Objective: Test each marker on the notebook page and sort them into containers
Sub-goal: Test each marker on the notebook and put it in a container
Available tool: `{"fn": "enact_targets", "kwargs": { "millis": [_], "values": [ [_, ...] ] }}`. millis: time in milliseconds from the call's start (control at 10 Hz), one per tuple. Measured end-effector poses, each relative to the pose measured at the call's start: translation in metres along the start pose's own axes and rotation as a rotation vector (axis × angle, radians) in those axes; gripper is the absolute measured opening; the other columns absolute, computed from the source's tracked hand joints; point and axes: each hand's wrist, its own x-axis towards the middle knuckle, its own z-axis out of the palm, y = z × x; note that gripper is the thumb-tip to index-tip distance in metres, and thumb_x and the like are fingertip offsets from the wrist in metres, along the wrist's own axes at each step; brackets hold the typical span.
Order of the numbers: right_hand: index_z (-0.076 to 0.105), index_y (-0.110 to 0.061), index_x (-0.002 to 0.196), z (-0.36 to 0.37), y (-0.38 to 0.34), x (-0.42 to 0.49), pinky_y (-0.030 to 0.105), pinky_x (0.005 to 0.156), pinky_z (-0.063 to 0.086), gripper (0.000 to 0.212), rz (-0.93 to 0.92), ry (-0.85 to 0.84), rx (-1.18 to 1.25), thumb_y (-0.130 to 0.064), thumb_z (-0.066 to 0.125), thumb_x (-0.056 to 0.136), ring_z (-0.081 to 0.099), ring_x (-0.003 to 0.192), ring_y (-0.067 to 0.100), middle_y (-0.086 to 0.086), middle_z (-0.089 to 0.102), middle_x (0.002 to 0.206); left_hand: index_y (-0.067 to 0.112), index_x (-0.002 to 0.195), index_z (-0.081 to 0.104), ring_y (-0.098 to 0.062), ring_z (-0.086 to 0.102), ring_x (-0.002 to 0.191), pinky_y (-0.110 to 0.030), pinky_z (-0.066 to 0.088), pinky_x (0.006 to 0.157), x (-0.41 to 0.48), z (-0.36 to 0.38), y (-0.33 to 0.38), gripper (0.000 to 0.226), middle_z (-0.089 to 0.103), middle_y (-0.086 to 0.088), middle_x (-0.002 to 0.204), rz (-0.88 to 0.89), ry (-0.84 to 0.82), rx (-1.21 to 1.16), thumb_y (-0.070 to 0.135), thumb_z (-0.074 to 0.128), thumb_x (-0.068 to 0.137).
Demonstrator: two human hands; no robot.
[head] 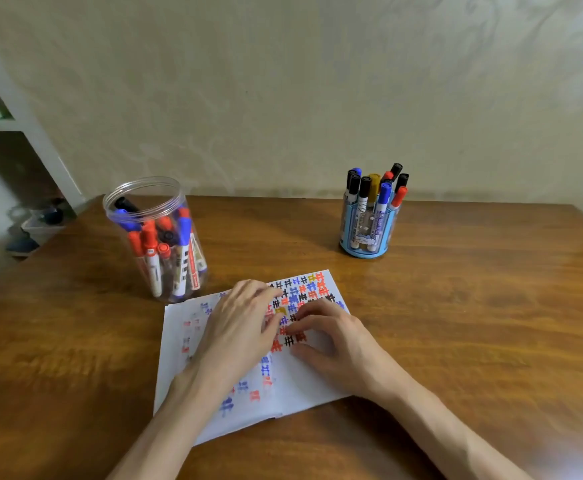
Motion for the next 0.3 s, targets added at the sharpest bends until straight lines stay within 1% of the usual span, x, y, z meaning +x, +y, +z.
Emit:
{"fn": "enact_targets", "kwargs": {
  "millis": [100,200,300],
  "values": [
    [0.075,-0.036,0.126,-0.004,-0.004,-0.003,0.01,0.103,0.034,0.027,-0.023,-0.021,-0.083,-0.036,0.07,0.1,0.046,0.128,0.0,-0.018,0.054,0.141,0.031,0.147,0.052,-0.004,0.038,0.137,-0.024,0.037,0.111,-0.003,-0.003,-0.002,0.043,0.049,0.014,0.145,0.03,-0.009,0.001,0.033,0.052,0.104],
    [0.077,-0.034,0.125,-0.008,-0.005,-0.006,0.025,0.111,0.04,0.026,-0.046,-0.043,-0.141,-0.037,0.068,0.101,0.046,0.129,0.003,-0.015,0.057,0.142,0.032,0.15,0.05,-0.005,0.03,0.146,-0.028,0.031,0.118,-0.005,-0.005,-0.004,0.047,0.046,0.015,0.152,0.074,-0.078,0.03,0.03,0.048,0.104],
    [0.077,-0.034,0.122,-0.019,-0.01,-0.004,0.022,0.11,0.04,0.025,-0.017,-0.071,-0.093,-0.037,0.069,0.099,0.05,0.127,-0.002,-0.017,0.061,0.137,0.033,0.153,0.046,-0.005,0.024,0.149,-0.031,0.027,0.121,-0.006,-0.007,-0.004,0.049,0.042,0.017,0.156,0.106,-0.138,0.064,0.029,0.047,0.103]
  ]
}}
